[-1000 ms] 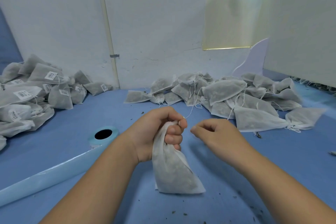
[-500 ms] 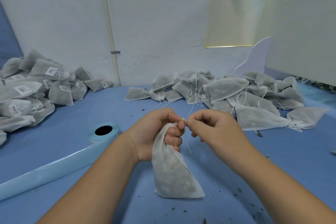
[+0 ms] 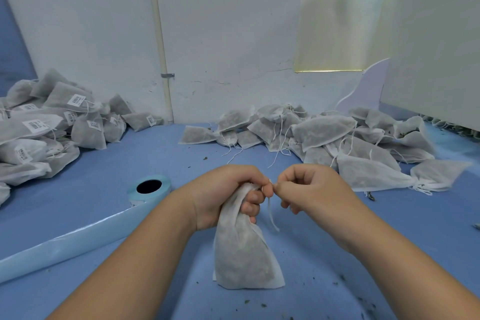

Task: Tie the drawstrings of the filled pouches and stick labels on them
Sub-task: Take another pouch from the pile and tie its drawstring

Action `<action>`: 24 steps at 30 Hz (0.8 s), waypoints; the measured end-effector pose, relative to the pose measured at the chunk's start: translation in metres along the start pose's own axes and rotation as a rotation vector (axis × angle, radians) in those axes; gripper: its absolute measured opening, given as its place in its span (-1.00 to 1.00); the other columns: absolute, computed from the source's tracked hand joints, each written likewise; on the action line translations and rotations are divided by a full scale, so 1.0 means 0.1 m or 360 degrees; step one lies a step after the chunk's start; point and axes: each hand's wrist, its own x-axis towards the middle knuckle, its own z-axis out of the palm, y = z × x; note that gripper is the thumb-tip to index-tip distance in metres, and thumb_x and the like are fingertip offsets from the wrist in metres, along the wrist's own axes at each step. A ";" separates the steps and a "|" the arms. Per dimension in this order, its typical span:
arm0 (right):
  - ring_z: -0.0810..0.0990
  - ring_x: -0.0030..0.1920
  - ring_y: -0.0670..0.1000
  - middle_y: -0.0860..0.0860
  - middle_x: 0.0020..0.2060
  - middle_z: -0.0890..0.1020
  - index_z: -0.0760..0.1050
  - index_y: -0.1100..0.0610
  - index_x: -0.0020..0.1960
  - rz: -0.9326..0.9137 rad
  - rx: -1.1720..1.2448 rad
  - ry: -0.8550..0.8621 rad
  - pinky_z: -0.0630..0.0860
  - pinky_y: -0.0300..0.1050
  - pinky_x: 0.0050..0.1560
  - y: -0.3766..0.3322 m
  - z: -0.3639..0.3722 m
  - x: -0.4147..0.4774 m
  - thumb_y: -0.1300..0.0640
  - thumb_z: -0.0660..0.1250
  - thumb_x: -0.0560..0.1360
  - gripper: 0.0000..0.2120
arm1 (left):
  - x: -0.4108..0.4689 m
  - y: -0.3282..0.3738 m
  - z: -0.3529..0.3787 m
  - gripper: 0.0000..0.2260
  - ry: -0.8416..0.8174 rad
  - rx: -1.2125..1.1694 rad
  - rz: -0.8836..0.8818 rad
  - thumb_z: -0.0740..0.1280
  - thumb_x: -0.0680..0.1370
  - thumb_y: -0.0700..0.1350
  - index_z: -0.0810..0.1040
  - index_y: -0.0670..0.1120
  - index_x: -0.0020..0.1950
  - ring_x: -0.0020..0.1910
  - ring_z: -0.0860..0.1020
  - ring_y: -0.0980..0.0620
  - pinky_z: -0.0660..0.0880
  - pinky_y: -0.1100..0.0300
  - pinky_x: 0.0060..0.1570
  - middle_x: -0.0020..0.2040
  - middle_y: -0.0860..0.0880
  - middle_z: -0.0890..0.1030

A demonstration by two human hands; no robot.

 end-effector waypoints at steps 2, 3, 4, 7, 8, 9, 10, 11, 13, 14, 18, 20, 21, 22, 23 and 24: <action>0.50 -0.40 -0.15 -0.07 -0.45 0.59 0.58 -0.04 -0.38 -0.0017 0.0003 -0.0002 0.47 -0.26 -0.29 0.00 -0.01 0.00 0.14 0.38 0.39 -0.81 | 0.00 0.01 0.00 -0.83 0.0001 -0.0025 -0.0005 0.29 0.42 -0.09 0.54 -0.10 -0.36 -0.52 0.31 0.12 0.38 0.22 -0.33 -0.45 0.03 0.32; 0.50 -0.40 -0.15 -0.07 -0.44 0.59 0.59 -0.03 -0.36 -0.0025 0.0005 -0.0016 0.48 -0.27 -0.29 0.00 -0.01 0.00 0.15 0.38 0.40 -0.82 | 0.00 0.01 0.00 -0.84 0.0001 -0.0034 -0.0007 0.30 0.40 -0.09 0.53 -0.10 -0.36 -0.52 0.31 0.11 0.37 0.21 -0.32 -0.45 0.02 0.32; 0.50 -0.40 -0.15 -0.07 -0.44 0.60 0.60 -0.02 -0.35 -0.0031 0.0005 -0.0027 0.48 -0.29 -0.30 0.01 -0.01 0.00 0.14 0.38 0.40 -0.84 | 0.00 0.01 0.00 -0.84 -0.0002 -0.0038 -0.0005 0.30 0.40 -0.08 0.52 -0.10 -0.36 -0.52 0.30 0.11 0.36 0.20 -0.32 -0.45 0.02 0.32; 0.50 -0.41 -0.15 -0.06 -0.43 0.61 0.61 -0.01 -0.33 -0.0035 0.0017 -0.0051 0.48 -0.32 -0.32 0.00 -0.02 -0.01 0.06 0.39 0.35 -0.91 | -0.01 0.01 0.00 -0.83 -0.0018 -0.0028 0.0021 0.29 0.41 -0.09 0.52 -0.10 -0.35 -0.51 0.31 0.11 0.35 0.19 -0.29 -0.44 0.02 0.32; 0.51 -0.40 -0.15 -0.06 -0.42 0.61 0.62 -0.01 -0.32 -0.0037 0.0019 -0.0064 0.49 -0.31 -0.31 0.00 -0.02 0.00 0.03 0.38 0.32 -0.92 | -0.01 0.00 0.00 -0.83 -0.0019 -0.0027 0.0028 0.29 0.41 -0.09 0.52 -0.11 -0.36 -0.50 0.30 0.11 0.35 0.19 -0.29 -0.44 0.01 0.32; 0.51 -0.40 -0.15 -0.06 -0.42 0.62 0.62 -0.02 -0.33 -0.0039 0.0019 -0.0077 0.49 -0.31 -0.30 -0.01 -0.02 0.00 0.01 0.36 0.28 -0.92 | -0.01 0.00 0.00 -0.84 -0.0023 -0.0023 0.0035 0.29 0.40 -0.09 0.52 -0.11 -0.36 -0.50 0.30 0.10 0.35 0.19 -0.28 -0.44 0.01 0.32; 0.51 -0.40 -0.15 -0.06 -0.42 0.62 0.62 -0.02 -0.33 -0.0044 0.0020 -0.0091 0.49 -0.31 -0.30 -0.01 -0.02 0.00 0.00 0.35 0.26 -0.90 | -0.01 0.00 0.00 -0.84 -0.0031 -0.0015 0.0044 0.29 0.39 -0.09 0.51 -0.11 -0.37 -0.50 0.30 0.10 0.36 0.19 -0.28 -0.44 0.01 0.32; 0.52 -0.40 -0.15 -0.06 -0.42 0.61 0.62 -0.01 -0.34 -0.0049 0.0021 -0.0106 0.49 -0.30 -0.30 -0.01 -0.02 -0.01 -0.01 0.33 0.24 -0.89 | -0.02 0.00 0.01 -0.83 -0.0044 -0.0007 0.0052 0.29 0.40 -0.09 0.51 -0.11 -0.37 -0.49 0.30 0.10 0.37 0.19 -0.28 -0.44 0.01 0.32; 0.52 -0.40 -0.15 -0.06 -0.43 0.61 0.61 0.01 -0.35 -0.0059 0.0024 -0.0130 0.50 -0.27 -0.28 -0.01 -0.03 -0.01 0.00 0.32 0.23 -0.88 | -0.01 0.00 0.01 -0.82 -0.0074 0.0001 0.0065 0.28 0.41 -0.09 0.52 -0.10 -0.37 -0.49 0.31 0.10 0.39 0.20 -0.28 -0.44 0.01 0.33; 0.52 -0.40 -0.15 -0.05 -0.43 0.61 0.61 0.01 -0.35 -0.0062 0.0029 -0.0139 0.50 -0.25 -0.27 -0.01 -0.03 0.00 0.01 0.32 0.23 -0.88 | -0.01 0.00 0.02 -0.82 -0.0085 -0.0001 0.0070 0.27 0.41 -0.09 0.52 -0.10 -0.38 -0.49 0.31 0.10 0.39 0.20 -0.28 -0.44 0.01 0.33; 0.50 -0.39 -0.11 -0.04 -0.43 0.61 0.62 0.02 -0.34 -0.0092 0.0084 -0.0163 0.49 -0.20 -0.24 0.01 -0.02 0.01 0.02 0.34 0.25 -0.89 | -0.03 0.00 0.02 -0.82 -0.0114 -0.0018 0.0090 0.26 0.41 -0.10 0.50 -0.11 -0.38 -0.49 0.32 0.09 0.40 0.20 -0.29 -0.44 0.00 0.33; 0.49 -0.39 -0.10 -0.03 -0.43 0.61 0.62 0.01 -0.34 -0.0104 0.0096 -0.0171 0.48 -0.19 -0.24 0.01 -0.02 0.01 0.02 0.34 0.25 -0.89 | -0.03 0.00 0.03 -0.82 -0.0118 -0.0010 0.0099 0.25 0.41 -0.10 0.49 -0.11 -0.38 -0.49 0.32 0.09 0.41 0.19 -0.28 -0.43 -0.01 0.34; 0.49 -0.39 -0.10 -0.03 -0.43 0.61 0.61 0.01 -0.34 -0.0102 0.0101 -0.0177 0.48 -0.19 -0.24 0.01 -0.01 0.01 0.03 0.33 0.25 -0.89 | -0.03 0.00 0.03 -0.81 -0.0123 0.0000 0.0105 0.25 0.41 -0.10 0.49 -0.11 -0.38 -0.49 0.33 0.08 0.42 0.19 -0.28 -0.43 -0.01 0.34; 0.49 -0.39 -0.09 -0.03 -0.43 0.60 0.61 0.02 -0.35 -0.0098 0.0108 -0.0182 0.47 -0.18 -0.24 0.02 -0.01 0.01 0.03 0.33 0.25 -0.89 | -0.03 0.00 0.03 -0.81 -0.0128 0.0011 0.0111 0.25 0.42 -0.10 0.50 -0.11 -0.38 -0.48 0.34 0.08 0.43 0.18 -0.28 -0.43 -0.01 0.35; 0.48 -0.39 -0.09 -0.03 -0.43 0.60 0.61 0.02 -0.35 -0.0095 0.0119 -0.0184 0.46 -0.18 -0.24 0.02 0.00 0.01 0.04 0.32 0.24 -0.89 | -0.03 0.01 0.03 -0.80 -0.0128 0.0023 0.0118 0.25 0.42 -0.11 0.51 -0.11 -0.38 -0.47 0.35 0.08 0.44 0.17 -0.27 -0.43 -0.02 0.36; 0.48 -0.40 -0.09 -0.03 -0.44 0.59 0.61 0.02 -0.36 -0.0097 0.0133 -0.0184 0.45 -0.19 -0.25 0.02 0.00 0.01 0.05 0.32 0.24 -0.89 | -0.03 0.01 0.02 -0.80 -0.0123 0.0037 0.0126 0.25 0.43 -0.11 0.53 -0.12 -0.38 -0.47 0.36 0.07 0.44 0.16 -0.25 -0.42 -0.02 0.38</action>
